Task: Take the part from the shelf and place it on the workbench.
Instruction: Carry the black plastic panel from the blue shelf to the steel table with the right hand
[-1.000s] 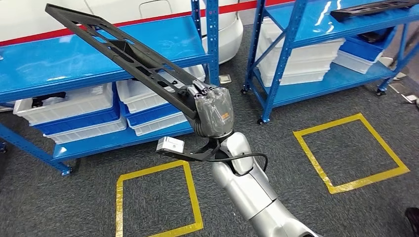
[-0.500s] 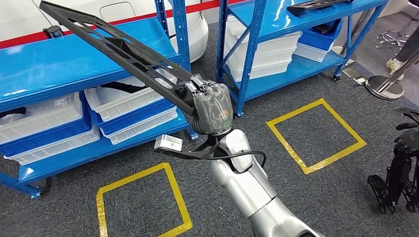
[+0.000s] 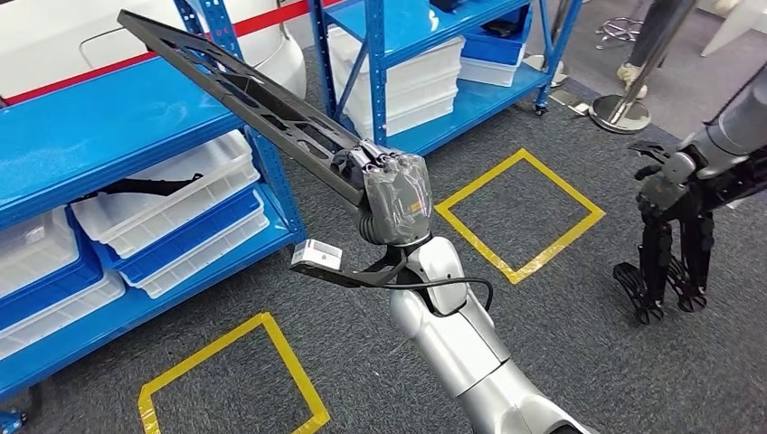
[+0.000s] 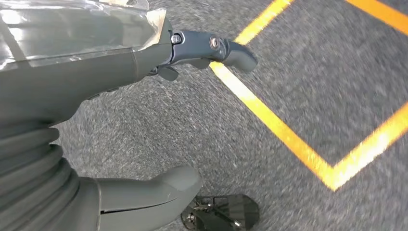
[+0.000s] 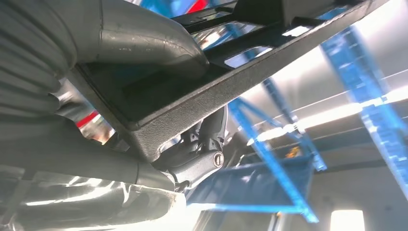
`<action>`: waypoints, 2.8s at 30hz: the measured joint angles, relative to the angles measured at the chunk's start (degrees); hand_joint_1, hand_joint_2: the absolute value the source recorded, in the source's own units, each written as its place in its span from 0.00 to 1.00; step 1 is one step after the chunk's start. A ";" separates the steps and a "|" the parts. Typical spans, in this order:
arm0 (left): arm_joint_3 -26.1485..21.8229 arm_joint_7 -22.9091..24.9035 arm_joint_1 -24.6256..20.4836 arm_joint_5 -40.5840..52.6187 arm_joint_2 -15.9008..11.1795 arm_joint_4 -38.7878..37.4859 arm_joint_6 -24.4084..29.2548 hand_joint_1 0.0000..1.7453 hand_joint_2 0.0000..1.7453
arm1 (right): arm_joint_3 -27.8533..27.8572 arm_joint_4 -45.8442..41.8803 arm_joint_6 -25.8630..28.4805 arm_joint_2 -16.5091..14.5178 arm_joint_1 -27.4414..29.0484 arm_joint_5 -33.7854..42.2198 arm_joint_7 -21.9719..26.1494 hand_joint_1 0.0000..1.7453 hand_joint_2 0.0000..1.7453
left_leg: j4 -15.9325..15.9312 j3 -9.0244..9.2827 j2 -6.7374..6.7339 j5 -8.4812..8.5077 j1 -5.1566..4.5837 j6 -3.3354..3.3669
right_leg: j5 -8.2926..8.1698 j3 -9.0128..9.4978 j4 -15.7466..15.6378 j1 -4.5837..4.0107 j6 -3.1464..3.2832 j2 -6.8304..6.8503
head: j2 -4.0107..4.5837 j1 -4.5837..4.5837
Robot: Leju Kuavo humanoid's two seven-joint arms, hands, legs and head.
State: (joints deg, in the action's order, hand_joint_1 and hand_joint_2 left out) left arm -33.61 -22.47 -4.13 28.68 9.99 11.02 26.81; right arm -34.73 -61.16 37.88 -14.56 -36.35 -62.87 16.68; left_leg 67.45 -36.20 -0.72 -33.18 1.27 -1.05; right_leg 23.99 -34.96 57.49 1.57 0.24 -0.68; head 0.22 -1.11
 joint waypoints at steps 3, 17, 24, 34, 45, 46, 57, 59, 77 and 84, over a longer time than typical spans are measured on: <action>-0.08 0.11 0.23 0.05 -0.08 -0.01 -0.23 0.00 1.00 | 1.23 -0.01 0.00 0.19 0.66 -1.23 -0.17 1.00 1.00 | 5.72 -2.66 0.88 -1.45 0.05 0.21 | -0.17 -0.19 0.10 -0.21 0.14 -2.42 | 0.00 -0.31; -1.15 -0.09 0.29 0.04 -0.61 -0.01 0.05 0.00 1.00 | 10.25 -3.15 0.02 1.06 4.83 -5.57 0.58 1.00 1.00 | -10.43 4.31 -0.68 6.67 -0.41 3.26 | 5.53 -9.54 16.11 -0.70 -1.66 -0.03 | 0.00 1.19; -1.39 -0.21 0.19 0.12 -0.65 -0.01 0.08 0.00 1.00 | 12.78 -4.77 0.02 1.76 6.28 -6.22 0.90 1.00 1.00 | -10.15 4.52 -5.93 6.26 -1.24 2.43 | 0.91 0.69 -0.09 -1.54 -1.60 4.71 | 0.00 1.69; -1.40 -0.71 0.49 2.06 -0.81 -0.01 -0.52 0.00 1.00 | 19.76 -11.63 0.02 1.90 13.76 -10.80 3.63 1.00 1.00 | 4.89 -1.62 0.92 -1.33 -0.11 0.36 | -0.36 0.54 -0.70 -0.48 0.53 -2.20 | 0.00 0.17; -1.42 -0.91 0.22 3.28 -0.94 -0.01 -0.86 0.00 1.00 | 27.17 -20.07 0.02 1.80 19.81 -13.71 5.22 1.00 1.00 | -11.11 5.31 1.71 6.44 0.10 3.32 | 1.69 -5.22 6.43 -0.79 -1.60 -1.93 | 0.00 1.23; -1.43 -0.97 0.25 3.22 -0.96 -0.01 -0.76 0.00 1.00 | 27.53 -20.84 0.02 1.79 20.01 -14.08 5.09 1.00 1.00 | -11.16 5.26 0.73 6.49 -0.09 3.49 | 3.49 -7.20 10.61 -0.76 -1.45 -0.70 | 0.00 1.45; -2.30 -1.98 -0.24 3.02 -1.34 0.07 -0.65 0.00 1.00 | 32.20 -28.38 0.02 2.27 22.76 -16.29 4.58 1.00 1.00 | -10.47 5.94 -6.61 5.21 -0.66 1.31 | 0.55 0.65 -0.24 -0.51 -1.66 3.72 | 0.00 1.43; -2.35 -2.05 -0.38 3.01 -1.39 0.07 -0.72 0.00 1.00 | 32.64 -29.11 0.02 2.31 22.91 -16.36 4.57 1.00 1.00 | -7.80 5.02 -4.13 2.92 -0.20 0.83 | 0.20 0.59 -0.44 -0.07 -0.71 2.31 | 0.00 1.08; -2.13 -1.55 0.33 7.49 -0.60 0.02 -2.72 0.00 1.00 | 41.85 -37.93 0.02 8.34 31.17 -11.24 10.16 1.00 1.00 | -10.91 5.26 0.39 6.22 -0.55 3.95 | 4.88 -7.39 12.44 -1.01 -1.44 -0.58 | 0.00 1.57; -0.76 -1.31 0.49 10.51 -0.61 0.03 -3.12 0.00 1.00 | 48.68 -43.87 0.02 10.10 39.59 -10.59 9.02 1.00 1.00 | -10.66 5.49 -4.45 5.49 -1.10 2.96 | 2.18 1.45 0.34 -0.86 -2.95 4.68 | 0.01 2.34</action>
State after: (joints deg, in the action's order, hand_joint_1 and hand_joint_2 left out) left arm -34.38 -23.77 -3.64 39.19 9.38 11.05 23.69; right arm 13.96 -105.02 37.90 -4.45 3.24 -73.45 25.70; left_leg 56.79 -30.71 -5.18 -27.68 0.17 1.91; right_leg 26.18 -33.51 57.83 0.71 -2.71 4.00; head 0.22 1.24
